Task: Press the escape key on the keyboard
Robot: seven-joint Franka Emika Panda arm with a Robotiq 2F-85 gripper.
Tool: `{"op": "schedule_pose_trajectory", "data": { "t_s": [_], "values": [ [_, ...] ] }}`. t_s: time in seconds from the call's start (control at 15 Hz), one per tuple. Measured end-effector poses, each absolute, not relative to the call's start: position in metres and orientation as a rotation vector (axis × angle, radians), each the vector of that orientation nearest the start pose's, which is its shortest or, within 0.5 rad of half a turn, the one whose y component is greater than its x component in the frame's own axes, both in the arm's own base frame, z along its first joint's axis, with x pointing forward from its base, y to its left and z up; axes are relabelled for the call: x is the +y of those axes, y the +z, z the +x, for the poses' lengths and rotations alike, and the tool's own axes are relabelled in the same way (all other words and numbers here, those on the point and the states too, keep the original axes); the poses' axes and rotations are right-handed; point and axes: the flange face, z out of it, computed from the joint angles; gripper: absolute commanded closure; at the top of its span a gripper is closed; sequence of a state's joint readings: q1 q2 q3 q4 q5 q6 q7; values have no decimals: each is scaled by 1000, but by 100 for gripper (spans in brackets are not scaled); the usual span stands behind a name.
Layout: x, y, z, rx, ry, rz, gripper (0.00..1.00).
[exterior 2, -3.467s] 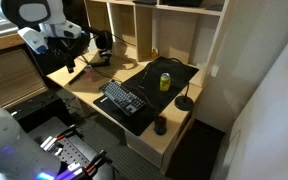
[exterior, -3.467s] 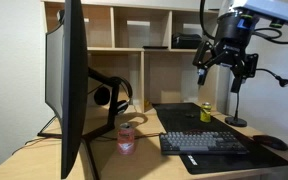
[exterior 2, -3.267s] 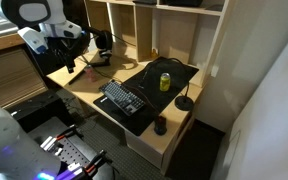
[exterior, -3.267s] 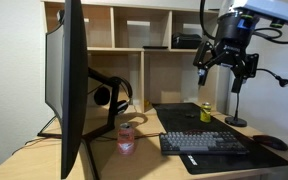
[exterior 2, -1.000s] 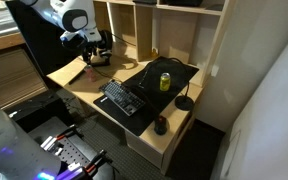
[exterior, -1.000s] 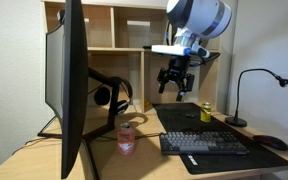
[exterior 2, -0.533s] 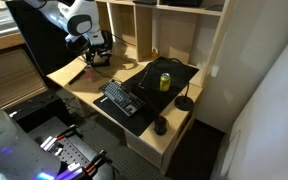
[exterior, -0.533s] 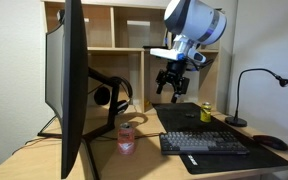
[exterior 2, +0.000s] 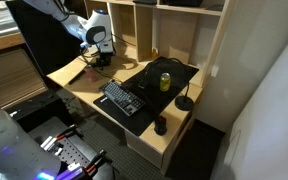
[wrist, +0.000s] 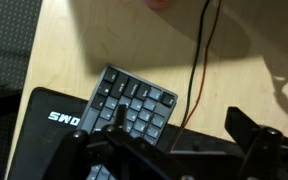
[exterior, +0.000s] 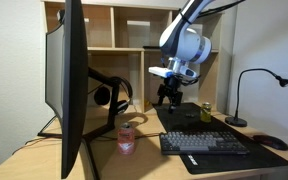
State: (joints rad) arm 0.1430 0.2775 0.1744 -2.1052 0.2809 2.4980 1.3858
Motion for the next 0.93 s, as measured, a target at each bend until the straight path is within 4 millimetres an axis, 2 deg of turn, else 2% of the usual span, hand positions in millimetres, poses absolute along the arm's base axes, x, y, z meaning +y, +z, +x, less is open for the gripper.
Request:
{"op": "schedule_pose_trajectory", "data": {
  "t_s": [0.2, 0.53, 0.73, 0.93],
  "values": [
    [182, 283, 582, 1820, 136, -2259, 0],
    [181, 282, 583, 1842, 127, -2259, 0],
    [175, 258, 589, 1935, 138, -2224, 0],
    [179, 233, 598, 1962, 152, -2197, 0]
  ]
}}
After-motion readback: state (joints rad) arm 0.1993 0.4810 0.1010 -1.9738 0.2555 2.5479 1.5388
